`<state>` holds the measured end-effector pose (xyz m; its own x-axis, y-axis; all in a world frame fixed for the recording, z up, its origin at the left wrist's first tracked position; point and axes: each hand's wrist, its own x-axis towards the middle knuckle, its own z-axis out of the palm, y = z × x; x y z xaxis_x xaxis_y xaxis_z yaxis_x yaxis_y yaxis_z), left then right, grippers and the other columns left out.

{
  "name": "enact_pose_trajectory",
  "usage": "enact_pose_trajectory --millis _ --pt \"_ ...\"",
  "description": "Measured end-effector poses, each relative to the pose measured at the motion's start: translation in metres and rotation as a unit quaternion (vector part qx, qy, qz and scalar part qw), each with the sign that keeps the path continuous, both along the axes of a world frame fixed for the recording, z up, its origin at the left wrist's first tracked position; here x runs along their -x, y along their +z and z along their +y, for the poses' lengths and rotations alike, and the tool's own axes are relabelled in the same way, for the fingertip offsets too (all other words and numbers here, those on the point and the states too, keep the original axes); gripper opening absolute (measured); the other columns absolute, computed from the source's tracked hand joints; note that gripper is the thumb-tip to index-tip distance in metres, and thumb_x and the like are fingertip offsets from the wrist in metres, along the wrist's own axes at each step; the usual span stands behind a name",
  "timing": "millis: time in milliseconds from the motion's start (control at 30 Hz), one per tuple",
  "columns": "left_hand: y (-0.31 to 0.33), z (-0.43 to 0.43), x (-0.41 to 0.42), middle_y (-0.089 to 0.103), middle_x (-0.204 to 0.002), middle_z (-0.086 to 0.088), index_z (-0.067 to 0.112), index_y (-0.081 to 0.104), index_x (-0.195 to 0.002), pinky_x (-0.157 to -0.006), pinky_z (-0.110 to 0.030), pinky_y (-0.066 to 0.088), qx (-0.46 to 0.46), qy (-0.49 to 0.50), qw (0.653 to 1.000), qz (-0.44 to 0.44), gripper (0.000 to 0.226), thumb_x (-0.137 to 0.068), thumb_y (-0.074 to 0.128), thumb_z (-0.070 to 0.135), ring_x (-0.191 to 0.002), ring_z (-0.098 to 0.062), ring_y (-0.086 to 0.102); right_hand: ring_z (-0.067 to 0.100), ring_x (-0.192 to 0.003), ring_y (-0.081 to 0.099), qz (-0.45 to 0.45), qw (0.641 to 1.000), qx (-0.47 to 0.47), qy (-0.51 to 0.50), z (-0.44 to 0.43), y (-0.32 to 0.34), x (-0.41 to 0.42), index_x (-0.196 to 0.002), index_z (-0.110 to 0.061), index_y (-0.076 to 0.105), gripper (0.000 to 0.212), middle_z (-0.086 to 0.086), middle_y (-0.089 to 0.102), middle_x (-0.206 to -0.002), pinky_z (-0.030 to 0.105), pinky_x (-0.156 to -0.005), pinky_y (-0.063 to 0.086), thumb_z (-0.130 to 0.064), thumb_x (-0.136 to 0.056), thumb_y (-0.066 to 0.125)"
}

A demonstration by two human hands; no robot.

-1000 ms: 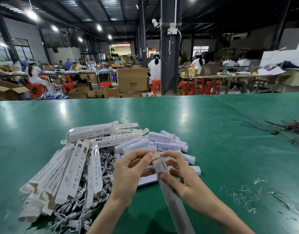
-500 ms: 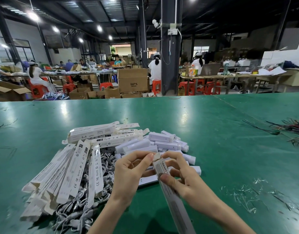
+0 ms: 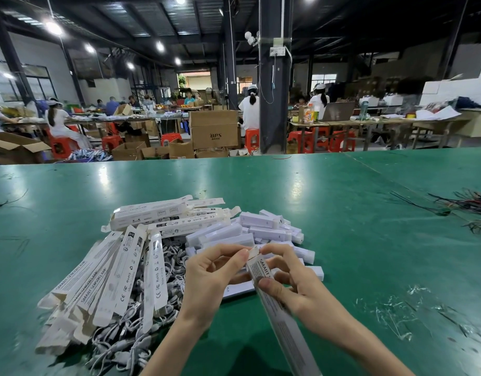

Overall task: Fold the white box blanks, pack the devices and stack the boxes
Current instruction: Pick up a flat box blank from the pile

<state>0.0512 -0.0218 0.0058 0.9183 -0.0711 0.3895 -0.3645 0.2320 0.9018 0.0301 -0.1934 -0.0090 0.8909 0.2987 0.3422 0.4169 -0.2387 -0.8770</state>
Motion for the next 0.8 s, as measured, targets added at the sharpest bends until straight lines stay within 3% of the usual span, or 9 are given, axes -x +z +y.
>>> enact_pose_trajectory --millis 233,400,567,667,733,800 --pt "-0.002 -0.001 -0.002 0.074 -0.081 -0.016 0.008 0.077 -0.080 -0.063 -0.029 0.059 -0.002 -0.009 1.000 -0.006 0.011 -0.074 0.070 0.014 -0.076 -0.031 0.073 0.013 -0.087 0.064 -0.014 1.000 0.005 0.001 0.000 -0.002 -0.001 -0.115 -0.049 0.044 0.033 -0.014 0.066 -0.104 0.038 -0.084 0.049 -0.028 -0.094 0.060" --pt "-0.005 -0.001 -0.004 0.073 -0.082 -0.015 0.001 0.074 -0.086 -0.065 -0.033 0.060 -0.049 -0.004 0.998 -0.026 0.020 -0.073 0.072 0.016 -0.080 -0.034 0.071 0.022 -0.079 0.059 -0.012 1.000 -0.011 0.002 0.000 -0.002 -0.001 -0.122 -0.052 0.038 0.042 -0.012 0.067 -0.103 0.031 -0.081 0.049 -0.029 -0.092 0.058" --pt "-0.013 -0.002 -0.004 0.073 -0.085 -0.013 0.001 0.072 -0.086 -0.073 -0.047 0.059 -0.101 -0.002 0.995 -0.016 0.025 -0.071 0.075 0.020 -0.085 -0.035 0.069 0.031 -0.095 0.064 -0.005 1.000 -0.003 0.010 -0.004 -0.001 -0.001 -0.119 -0.046 0.051 0.031 -0.002 0.069 -0.103 0.048 -0.090 0.049 -0.029 -0.094 0.059" --pt "-0.013 0.000 -0.006 0.073 -0.084 -0.017 0.003 0.074 -0.081 -0.076 -0.048 0.059 -0.075 -0.025 0.995 0.055 0.025 -0.066 0.077 0.023 -0.086 -0.038 0.069 0.020 -0.094 0.066 0.038 0.999 -0.025 0.008 -0.005 -0.001 -0.003 -0.118 -0.051 0.053 0.035 -0.009 0.070 -0.098 0.033 -0.091 0.051 -0.029 -0.092 0.062" --pt "-0.013 0.000 -0.007 0.074 -0.083 -0.016 0.006 0.075 -0.075 -0.074 -0.041 0.060 -0.081 -0.023 0.993 0.088 0.023 -0.062 0.079 0.025 -0.082 -0.032 0.070 0.011 -0.088 0.064 0.075 0.996 -0.040 0.014 -0.006 0.000 -0.003 -0.120 -0.051 0.052 0.039 -0.011 0.068 -0.089 0.020 -0.084 0.050 -0.032 -0.088 0.063" --pt "-0.013 0.000 -0.010 0.073 -0.083 -0.019 0.001 0.074 -0.076 -0.064 -0.031 0.059 -0.033 -0.029 0.990 0.134 0.023 -0.062 0.079 0.018 -0.076 -0.025 0.071 0.013 -0.081 0.065 0.128 0.988 -0.073 0.044 -0.009 0.002 -0.005 -0.126 -0.043 0.051 0.042 -0.004 0.070 -0.090 0.022 -0.073 0.053 -0.031 -0.088 0.062"
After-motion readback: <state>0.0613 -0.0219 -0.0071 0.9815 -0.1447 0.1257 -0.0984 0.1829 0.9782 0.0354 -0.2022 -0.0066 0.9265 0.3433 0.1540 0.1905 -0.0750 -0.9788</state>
